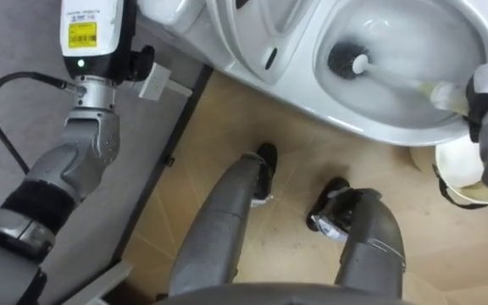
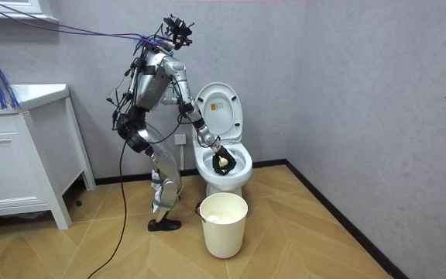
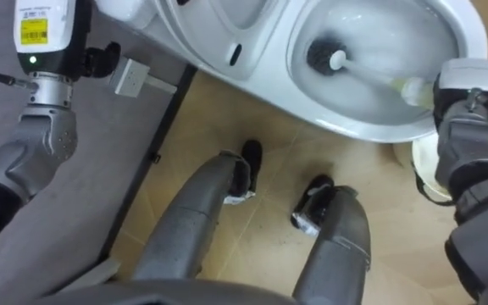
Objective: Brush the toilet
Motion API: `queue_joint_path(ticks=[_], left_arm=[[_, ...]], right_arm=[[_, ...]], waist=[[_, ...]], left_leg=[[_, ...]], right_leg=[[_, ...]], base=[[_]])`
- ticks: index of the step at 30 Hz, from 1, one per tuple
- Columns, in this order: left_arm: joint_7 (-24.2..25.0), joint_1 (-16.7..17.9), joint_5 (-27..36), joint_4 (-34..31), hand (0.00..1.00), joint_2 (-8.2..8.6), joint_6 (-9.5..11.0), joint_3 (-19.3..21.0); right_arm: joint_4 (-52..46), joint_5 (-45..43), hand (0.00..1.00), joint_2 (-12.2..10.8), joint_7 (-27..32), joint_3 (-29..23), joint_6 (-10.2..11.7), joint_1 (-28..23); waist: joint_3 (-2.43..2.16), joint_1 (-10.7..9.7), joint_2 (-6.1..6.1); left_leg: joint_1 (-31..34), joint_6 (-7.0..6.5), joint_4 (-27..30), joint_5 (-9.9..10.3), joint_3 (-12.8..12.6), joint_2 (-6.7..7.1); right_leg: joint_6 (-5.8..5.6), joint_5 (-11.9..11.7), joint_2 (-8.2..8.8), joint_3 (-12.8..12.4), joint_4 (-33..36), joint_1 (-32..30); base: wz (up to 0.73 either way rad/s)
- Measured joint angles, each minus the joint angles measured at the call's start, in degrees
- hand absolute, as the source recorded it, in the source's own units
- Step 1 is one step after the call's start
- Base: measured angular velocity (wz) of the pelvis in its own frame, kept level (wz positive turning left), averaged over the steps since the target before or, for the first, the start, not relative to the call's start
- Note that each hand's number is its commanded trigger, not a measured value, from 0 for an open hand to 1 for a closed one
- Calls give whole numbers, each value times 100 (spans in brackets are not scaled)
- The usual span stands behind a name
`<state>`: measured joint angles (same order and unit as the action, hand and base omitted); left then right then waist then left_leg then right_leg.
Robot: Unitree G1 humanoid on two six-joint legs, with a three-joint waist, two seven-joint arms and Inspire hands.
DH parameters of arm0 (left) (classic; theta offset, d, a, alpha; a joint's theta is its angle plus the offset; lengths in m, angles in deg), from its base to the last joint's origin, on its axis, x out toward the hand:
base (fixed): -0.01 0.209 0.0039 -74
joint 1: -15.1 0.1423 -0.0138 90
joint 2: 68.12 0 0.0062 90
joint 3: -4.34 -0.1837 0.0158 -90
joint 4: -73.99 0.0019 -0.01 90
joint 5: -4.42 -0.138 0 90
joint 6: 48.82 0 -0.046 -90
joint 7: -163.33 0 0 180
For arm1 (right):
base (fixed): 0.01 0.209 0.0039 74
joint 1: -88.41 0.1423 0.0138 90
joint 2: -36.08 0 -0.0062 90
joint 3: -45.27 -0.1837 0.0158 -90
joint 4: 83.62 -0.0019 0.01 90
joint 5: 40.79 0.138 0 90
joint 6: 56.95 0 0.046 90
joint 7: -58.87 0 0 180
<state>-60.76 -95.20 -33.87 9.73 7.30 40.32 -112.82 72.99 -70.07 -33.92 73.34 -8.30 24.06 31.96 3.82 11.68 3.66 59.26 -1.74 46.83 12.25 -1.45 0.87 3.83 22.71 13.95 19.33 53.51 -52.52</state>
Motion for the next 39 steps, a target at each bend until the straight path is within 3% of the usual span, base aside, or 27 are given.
queue_joint_path(ticks=[1, 3, 6, 11, 14, 16, 17, 18, 20, 25, 27, 32, 39], left_arm=[[-33, -2, -8, -20, 0, -27, 1, 16], [-157, 76, -19, -149, 0, -227, 1, 98], [-209, 151, -73, -219, 0, -328, -1, 223], [-95, 116, -253, -211, 0, -337, -72, 213], [41, 81, -271, -223, 0, -313, -100, 215], [171, 6, -330, -217, 0, -215, -129, 214], [252, -30, -348, -207, 0, -148, -134, 193], [253, -23, -340, -148, 0, -94, -167, 129], [249, -21, -343, -75, 0, -38, -166, 115], [247, 158, -350, -118, 0, -14, -162, 218], [248, 247, -305, -127, 0, -11, -156, 244], [249, 286, -53, -107, 0, -9, -75, 203], [-8, 518, 354, -106, 0, -8, -16, 217]], right_arm=[[35, 68, 100, 7, 38, -92, 32, 52], [71, 215, 100, 34, 170, -407, 152, 235], [44, 194, 100, 193, 219, -405, 216, 416], [-41, 117, 100, 182, 263, -387, 205, 400], [-248, -283, 100, -33, 266, -389, 142, 285], [-327, -532, 100, -146, 259, -361, 69, 225], [-404, -632, 100, -173, 201, -247, -56, 205], [-422, -729, 100, -214, 166, -129, -192, 192], [-443, -758, 100, -217, 103, 58, -370, 126], [-556, -1017, 100, -406, -88, 103, -591, -84], [-829, -1171, 100, -388, -229, 68, -725, -202], [-1312, -1359, 100, -279, -362, 58, -883, -492], [-2087, -1601, 100, -219, -550, -170, -993, -1005]], waist=[[4, -31, -24], [19, -127, -270], [7, -236, -512], [7, -334, -525], [16, -314, -440], [24, -180, -308], [63, -114, -191], [54, -78, -58], [56, -2, 80], [27, 104, 276], [-28, 102, 381], [-46, 97, 453], [-50, -128, 451]], left_leg=[[48, -8, 14, -12, -9, -12], [159, -15, 65, -18, -97, -13], [171, -19, 83, -22, -123, -17], [86, -37, 123, -29, -17, -13], [85, -48, 187, -18, 23, -20], [69, -54, 218, -6, 39, -86], [30, -56, 208, -5, 42, -107], [18, -61, 198, -7, 25, -99], [20, -63, 181, -7, 8, -89], [13, -13, 128, 14, 2, -210], [-5, 23, 60, 6, 78, -270], [-105, 56, -59, -1, 89, -298], [-181, 62, -166, 0, 26, -312]], right_leg=[[-2, -2, 3, -18, 28, -58], [1, -18, 5, -154, 143, -266], [13, -28, -2, -176, 159, -292], [-12, -42, -2, -77, 116, -116], [-15, -43, -54, -19, 105, -51], [-47, -76, -138, -42, 25, 2], [-55, -98, -179, -44, -7, 45], [-63, -101, -158, -50, -4, 48], [-51, -108, -125, -41, 1, 27], [42, -176, -243, 15, -179, 72], [69, -217, -338, 125, -362, 177], [70, -237, -405, 132, -520, 286], [64, -227, -405, 121, -596, 330]], base=[[0], [-13], [-6], [6], [0], [-9], [-8], [-6], [-10], [-9], [0], [1], [1]])
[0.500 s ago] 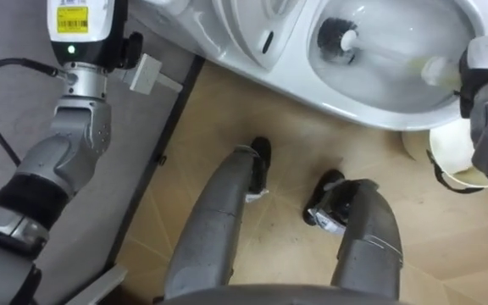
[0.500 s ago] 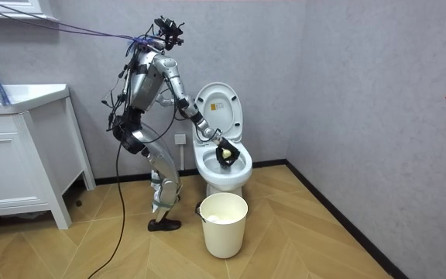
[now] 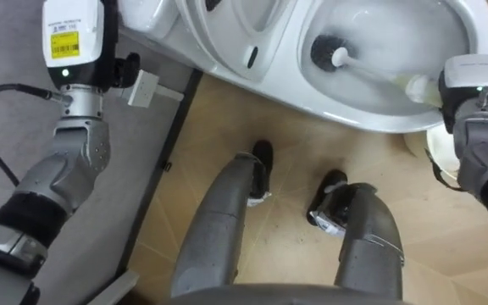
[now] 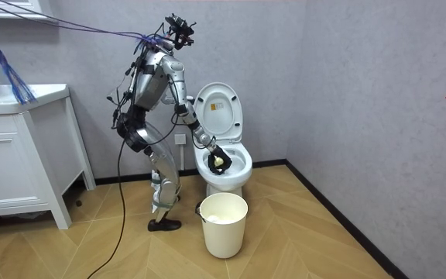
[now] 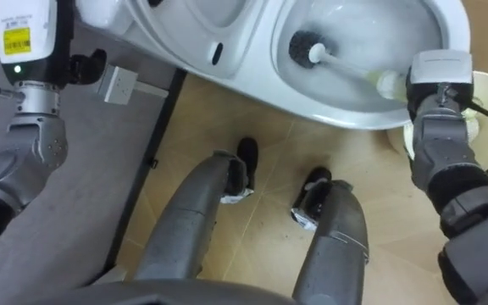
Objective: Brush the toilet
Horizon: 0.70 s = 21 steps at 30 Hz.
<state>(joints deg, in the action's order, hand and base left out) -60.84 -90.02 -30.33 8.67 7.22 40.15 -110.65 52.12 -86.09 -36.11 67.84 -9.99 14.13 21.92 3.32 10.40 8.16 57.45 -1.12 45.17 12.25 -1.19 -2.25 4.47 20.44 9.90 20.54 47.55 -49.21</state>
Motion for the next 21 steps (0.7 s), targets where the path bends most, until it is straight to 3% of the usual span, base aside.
queue_joint_path(ticks=[4, 7, 10, 12, 13, 18, 21], left_arm=[[-13, -23, 31, 20, 0, -5, 3, -4], [-9, -208, 62, 124, 0, -10, 5, -124], [-67, -367, 52, 106, 0, -69, 5, -218], [-212, -397, -56, 105, 0, -135, -43, -204], [-247, -413, -84, 105, 0, -148, -48, -195], [-413, -496, -357, 125, 0, -156, -139, -66], [-380, -496, -497, 133, 0, -156, -162, 16]], right_arm=[[121, 35, 100, 90, -23, 27, 46, 91], [756, 489, 100, 117, 98, 225, 320, 500], [1222, 1390, 100, 105, 223, 232, 610, 782], [1403, 2029, 100, 43, 419, 138, 804, 963], [1451, 2113, 100, 26, 474, 78, 841, 1027], [1680, 2254, 100, 28, 733, -256, 985, 1379], [1648, 2118, 100, 35, 810, -289, 1080, 1369]], waist=[[4, -13, -9], [8, 4, -104], [18, 16, -312], [23, -93, -491], [42, -132, -535], [49, -276, -836], [49, -347, -893]], left_leg=[[-3, -2, 33, 0, -35, -3], [10, -8, 49, -6, -42, 84], [102, -34, 78, -26, -130, 121], [197, -67, 73, -80, -201, 212], [209, -75, 86, -85, -228, 211], [273, -130, 169, -123, -278, 217], [273, -136, 209, -124, -249, 215]], right_leg=[[0, 0, 13, -30, 39, -6], [-16, 27, 99, -90, 189, -95], [-29, 52, 155, -226, 365, -296], [-38, 71, 247, -307, 537, -480], [-41, 74, 259, -335, 562, -509], [-52, 67, 311, -372, 670, -600], [-70, 57, 310, -370, 671, -573]], base=[[0], [4], [0], [8], [0], [0], [0]])
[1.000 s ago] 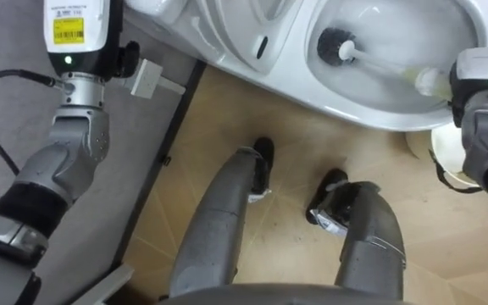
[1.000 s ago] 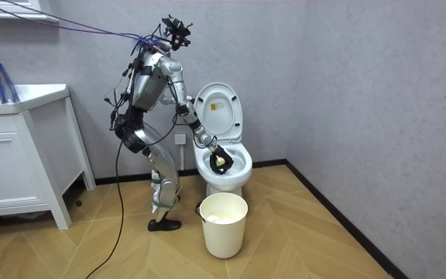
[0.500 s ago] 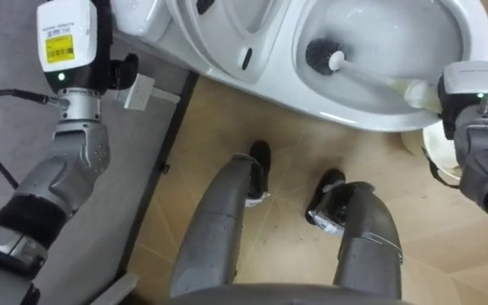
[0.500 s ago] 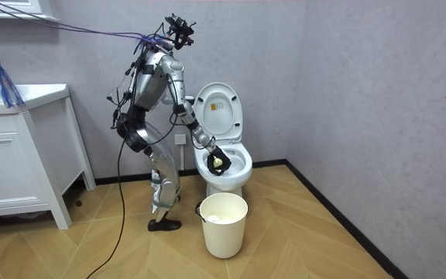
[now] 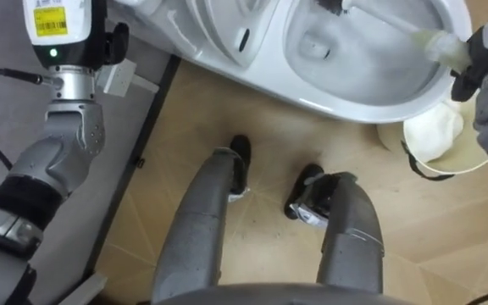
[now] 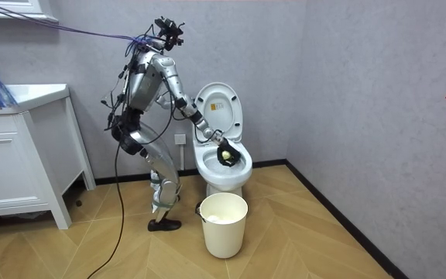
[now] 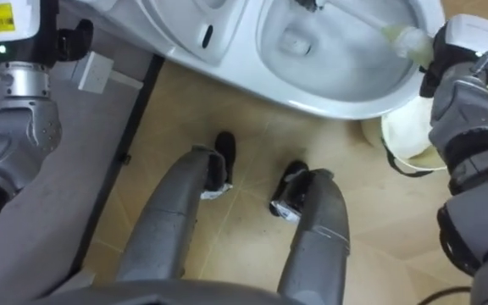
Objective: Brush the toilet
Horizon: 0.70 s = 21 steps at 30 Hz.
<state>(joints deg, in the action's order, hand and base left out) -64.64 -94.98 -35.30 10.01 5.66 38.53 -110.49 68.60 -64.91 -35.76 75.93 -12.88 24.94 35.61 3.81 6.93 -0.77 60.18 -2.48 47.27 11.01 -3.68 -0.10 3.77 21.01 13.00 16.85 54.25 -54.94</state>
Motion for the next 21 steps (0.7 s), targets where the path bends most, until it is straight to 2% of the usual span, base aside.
queue_joint_path(ticks=[5, 7, 8, 9, 11, 12, 14, 16, 17, 18, 20, 21], left_arm=[[258, -39, -30, -8, 0, 4, -58, 0], [403, -94, -80, -17, 0, 52, -83, -18], [491, -128, -95, -18, 0, 88, -95, -23], [544, -149, -98, -19, 0, 155, -101, -30], [615, -166, -99, -16, 0, 232, -103, -68], [622, -166, -96, -9, 0, 288, -104, -66], [647, -122, -97, -8, 0, 334, -102, -37], [651, -124, -96, -10, 0, 341, -102, -21], [660, -120, -87, -9, 0, 344, -101, -23], [709, -116, -47, -15, 0, 341, -89, -23], [734, -116, -42, -16, 0, 341, -87, -15], [733, -112, -49, -14, 0, 335, -84, -6]], right_arm=[[-21, -209, 100, -68, -7, 9, -6, -68], [-40, -392, 100, -84, -69, 10, -28, -118], [-57, -483, 100, -86, -126, 63, -55, -124], [-59, -519, 100, -90, -212, 86, -90, -175], [-66, -578, 100, -72, -389, 195, -193, -302], [-75, -604, 100, -75, -562, 305, -254, -383], [-285, -883, 100, -85, -664, 335, -394, -542], [-406, -920, 100, -60, -895, 381, -411, -541], [-517, -951, 100, -11, -988, 407, -441, -586], [-688, -999, 100, 43, -1056, 406, -510, -654], [-856, -1086, 100, 63, -1174, 404, -620, -675], [-1017, -1227, 100, 84, -1252, 403, -685, -718]], waist=[[3, 31, 61], [13, 97, 156], [42, 153, 244], [47, 202, 353], [51, 313, 483], [46, 379, 542], [28, 445, 585], [25, 471, 593], [19, 487, 642], [11, 486, 720], [-11, 566, 754], [-15, 612, 760]], left_leg=[[-7, -11, 26, -6, 68, 0], [-30, -9, 36, -5, 126, -14], [-52, -5, 38, -3, 149, -21], [-77, -5, 27, -2, 171, -26], [-90, -7, 9, 0, 158, -20], [-78, -5, 0, 3, 135, -27], [-86, 14, 2, 32, 109, -61], [-90, 34, 6, 49, 106, -109], [-89, 41, 3, 51, 123, -125], [-90, 49, 5, 52, 154, -158], [-90, 71, -26, 55, 146, -248], [-97, 91, -47, 56, 140, -288]], right_leg=[[7, -30, -20, 54, -18, 47], [-2, -32, -75, 85, -73, 116], [-14, -36, -104, 88, -103, 156], [-23, -41, -104, 120, -145, 206], [-26, -41, -97, 113, -153, 206], [-24, -43, -106, 93, -154, 178], [-9, -47, -112, 80, -159, 173], [14, -41, -127, 97, -180, 181], [43, -51, -129, 174, -220, 225], [59, -64, -185, 227, -293, 280], [52, -117, -332, 161, -426, 280], [84, -172, -366, 174, -482, 288]], base=[[-1], [2], [0], [0], [-2], [-6], [-10], [-5], [0], [0], [-19], [-26]])
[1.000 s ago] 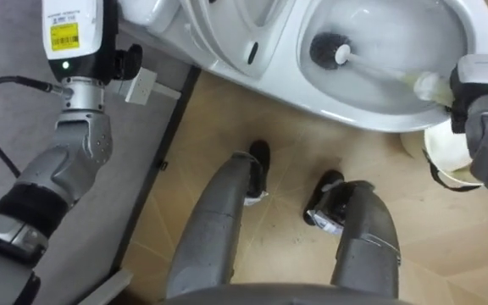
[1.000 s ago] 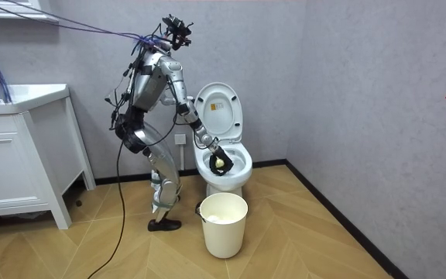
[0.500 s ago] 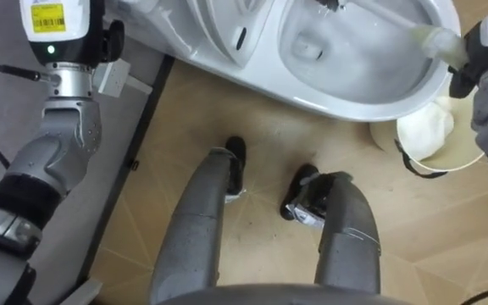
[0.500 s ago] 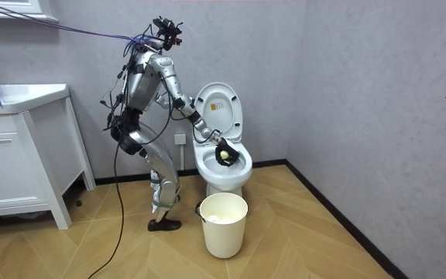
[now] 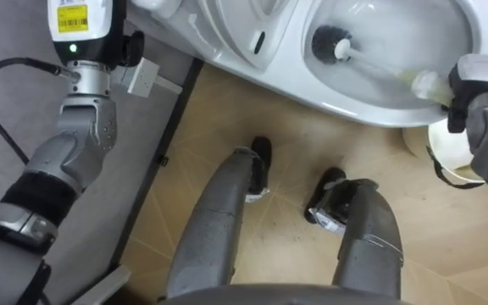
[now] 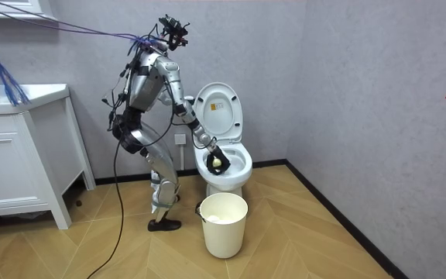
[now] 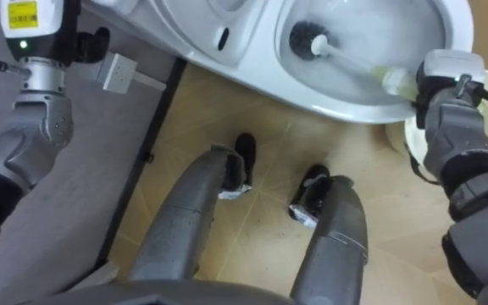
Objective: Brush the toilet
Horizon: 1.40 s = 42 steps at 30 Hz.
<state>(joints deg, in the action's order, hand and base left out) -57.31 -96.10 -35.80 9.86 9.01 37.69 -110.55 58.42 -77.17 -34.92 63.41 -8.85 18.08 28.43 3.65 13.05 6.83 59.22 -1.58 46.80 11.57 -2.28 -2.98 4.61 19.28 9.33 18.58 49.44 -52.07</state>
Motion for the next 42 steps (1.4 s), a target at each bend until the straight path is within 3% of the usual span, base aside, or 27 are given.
queue_joint_path(ticks=[5, 8, 12, 16, 19, 22, 24, 27, 30, 35, 38, 40, 41, 42], left_arm=[[-144, 234, 25, 12, 0, -27, 113, 172], [-242, 366, 212, 11, 0, -168, 283, 225], [-392, 577, 389, 13, 0, -273, 430, 340], [-412, 683, 469, 12, 0, -388, 503, 334], [-309, 608, 537, 51, 0, -404, 511, 212], [-252, 499, 597, 61, 0, -442, 515, 84], [-223, 467, 571, 79, 0, -441, 516, 36], [-94, 450, 568, 78, 0, -436, 507, 34], [191, 508, 572, 116, 0, -396, 496, 35], [638, 746, 566, 164, 0, -332, 502, 89], [841, 1036, 584, 214, 0, -142, 541, 308], [970, 1376, 575, 190, 0, -57, 535, 445], [1022, 1625, 570, 177, 0, -23, 527, 515], [1066, 1940, 573, 182, 0, 80, 513, 683]], right_arm=[[-1291, -428, 100, 177, -333, -247, -302, -681], [-2085, -752, 100, 289, -421, -351, -388, -1087], [-2914, -1207, 100, 423, -684, -503, -405, -1439], [-2897, -1387, 100, 425, -724, -578, -379, -1540], [-2065, -1105, 100, 421, -589, -429, -76, -1255], [-1060, -136, 100, 427, -424, -177, 271, -759], [-252, 532, 100, 278, -353, -142, 556, -511], [390, 1031, 100, -30, -266, -244, 645, -241], [523, 1164, 100, -235, -259, -578, 786, -212], [567, 1186, 100, -370, -261, -688, 955, -271], [574, 1184, 100, -436, -195, -1005, 1076, -607], [527, 1203, 100, -456, -145, -1222, 1062, -1010], [495, 1216, 100, -507, -130, -1454, 1063, -1364], [500, 1216, 100, -615, -84, -1654, 1060, -1720]], waist=[[-33, -102, 47], [-35, -236, 47], [-50, -449, 19], [-84, -502, -57], [-77, -475, -73], [-64, -487, -184], [-34, -507, -300], [19, -548, -452], [35, -572, -542], [31, -634, -617], [-2, -618, -687], [-75, -649, -689], [-159, -661, -704], [-200, -662, -723]], left_leg=[[-5, 46, -46, 15, -6, -42], [-8, 64, -46, 22, -9, -45], [-4, 82, -70, 37, -25, -83], [-49, 82, -123, 37, -68, -117], [-158, 81, -119, 37, -84, -111], [-214, 90, -169, 16, -70, -38], [-313, 67, -224, -9, -97, 54], [-478, 34, -300, -28, -173, 128], [-784, -15, -364, -10, -236, 178], [-1428, -33, -639, 0, -246, 242], [-1893, -29, -866, 0, -277, 222], [-2197, -26, -1040, 0, -237, 223], [-2412, -24, -1198, 2, -233, 212], [-2736, -18, -1419, -1, -231, 216]], right_leg=[[30, -1, -39, 15, -76, 6], [39, 5, -53, -2, -89, -10], [59, -8, -89, -13, -140, -9], [55, -35, -142, -61, -178, 8], [55, -35, -114, -69, -167, 113], [54, -31, -43, -69, -116, 126], [28, 8, 58, -97, -38, 169], [-8, 29, 145, -163, -1, 252], [-84, 71, 161, -276, -3, 487], [-173, 79, 152, -277, -266, 1117], [-237, 35, 56, -281, -607, 1604], [-274, -3, 21, -191, -885, 1967], [-292, -37, -4, -117, -1101, 2223], [-334, -88, -66, -125, -1371, 2546]], base=[[-3], [-2], [-7], [-5], [0], [7], [15], [4], [0], [-1], [-3], [6], [0], [0]])
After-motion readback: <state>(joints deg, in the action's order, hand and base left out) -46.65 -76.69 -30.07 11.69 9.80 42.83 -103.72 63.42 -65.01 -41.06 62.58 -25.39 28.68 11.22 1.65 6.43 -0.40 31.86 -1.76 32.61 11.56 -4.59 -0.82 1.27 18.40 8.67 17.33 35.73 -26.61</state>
